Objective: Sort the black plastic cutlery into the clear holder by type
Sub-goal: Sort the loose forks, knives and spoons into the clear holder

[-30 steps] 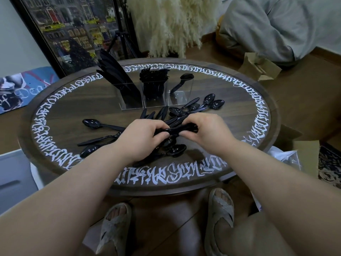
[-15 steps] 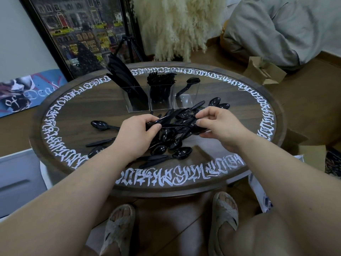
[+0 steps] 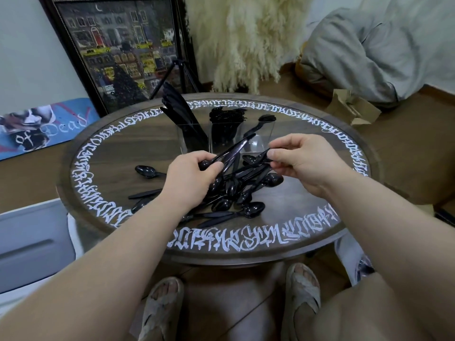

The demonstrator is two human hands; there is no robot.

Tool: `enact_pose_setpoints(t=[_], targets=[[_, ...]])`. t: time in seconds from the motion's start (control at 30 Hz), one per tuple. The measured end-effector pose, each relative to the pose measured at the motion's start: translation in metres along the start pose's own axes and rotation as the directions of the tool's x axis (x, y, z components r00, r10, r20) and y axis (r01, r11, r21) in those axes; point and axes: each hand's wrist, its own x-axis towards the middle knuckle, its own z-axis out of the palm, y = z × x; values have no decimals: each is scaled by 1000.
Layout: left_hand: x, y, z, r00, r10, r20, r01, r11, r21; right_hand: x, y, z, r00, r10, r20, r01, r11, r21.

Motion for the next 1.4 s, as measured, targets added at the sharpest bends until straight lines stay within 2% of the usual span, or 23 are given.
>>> enact_pose_setpoints(t=[0.2, 0.43, 0.53, 0.67, 0.73, 0.83, 0.93, 1.07, 1.17, 1.4], targets=[[-3, 3, -3, 999, 25, 39, -22, 998, -66, -2, 13, 24, 1000, 18, -23, -14, 983, 182], [-2, 7, -1, 996, 36, 79, -26, 992, -127, 9, 12, 40, 999, -38, 20, 34, 982, 186], [2, 7, -3, 1000, -7, 14, 9, 995, -103, 14, 9, 37, 999, -43, 8, 40, 977, 208], [6, 10, -2, 992, -72, -105, 59, 991, -120, 17, 12, 35, 997, -72, 15, 69, 989, 132], [8, 9, -1, 989, -75, -131, 66, 995, -74, 16, 13, 36, 997, -76, 7, 74, 990, 121], [17, 2, -3, 981, -115, -159, 117, 993, 7, 17, 12, 28, 996, -48, -76, 59, 988, 141], [21, -3, -9, 963, -168, -211, 171, 985, -2, 19, 11, 15, 981, -11, -195, 50, 979, 199], [21, -4, -13, 966, -141, -216, 168, 980, 109, 20, 11, 7, 950, -14, -311, 92, 967, 237], [19, -5, -11, 971, -114, -209, 143, 981, 131, 19, 10, 9, 949, -26, -314, 114, 958, 263], [22, 2, -9, 958, -152, -244, 144, 988, -50, 15, 7, 16, 977, 11, -211, 79, 907, 415]])
